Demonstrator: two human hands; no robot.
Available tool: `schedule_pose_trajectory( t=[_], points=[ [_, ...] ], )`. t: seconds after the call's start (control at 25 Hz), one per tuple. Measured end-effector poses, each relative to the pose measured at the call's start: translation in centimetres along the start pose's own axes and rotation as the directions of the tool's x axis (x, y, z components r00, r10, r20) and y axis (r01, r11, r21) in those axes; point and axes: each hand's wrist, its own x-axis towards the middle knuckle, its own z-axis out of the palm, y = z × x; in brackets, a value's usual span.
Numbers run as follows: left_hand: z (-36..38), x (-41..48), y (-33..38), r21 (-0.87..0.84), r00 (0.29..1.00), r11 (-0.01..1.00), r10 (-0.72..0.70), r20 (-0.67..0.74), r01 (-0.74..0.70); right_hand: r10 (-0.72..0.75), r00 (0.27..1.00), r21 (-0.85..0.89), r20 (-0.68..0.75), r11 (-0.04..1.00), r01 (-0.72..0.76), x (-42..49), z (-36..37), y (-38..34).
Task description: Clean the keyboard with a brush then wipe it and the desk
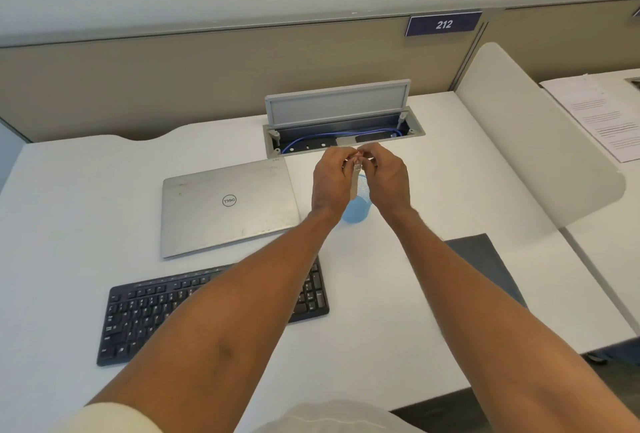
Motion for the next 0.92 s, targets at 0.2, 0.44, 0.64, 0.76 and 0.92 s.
schedule_pose_trajectory(
  t=[0.2,0.44,0.64,0.76,0.92],
  points=[
    [0.5,-0.2,-2.4,0.104,0.993,0.988,-0.117,0.031,0.113,0.061,0.991,-0.194,0.116,0.98,-0.038,0.0,1.6,1.8],
    [1.0,0.3,-4.2,0.374,0.988,0.921,-0.142,0.062,0.11,0.106,0.982,-0.355,0.157,0.934,-0.044,0.1,2.6,3.3],
    [1.4,0.5,-4.3,0.392,0.986,0.915,-0.139,0.088,0.094,0.036,0.989,-0.385,0.143,0.923,0.022,-0.1,2.6,3.2],
    [1.3,0.4,-4.4,0.468,0.983,0.884,-0.089,0.158,0.005,0.007,0.982,-0.435,0.188,0.897,0.077,0.4,2.4,3.5],
    [0.6,-0.4,-3.6,0.501,0.972,0.864,-0.068,0.225,-0.055,0.094,0.964,-0.495,0.249,0.868,0.044,0.1,1.9,3.5]
  ],
)
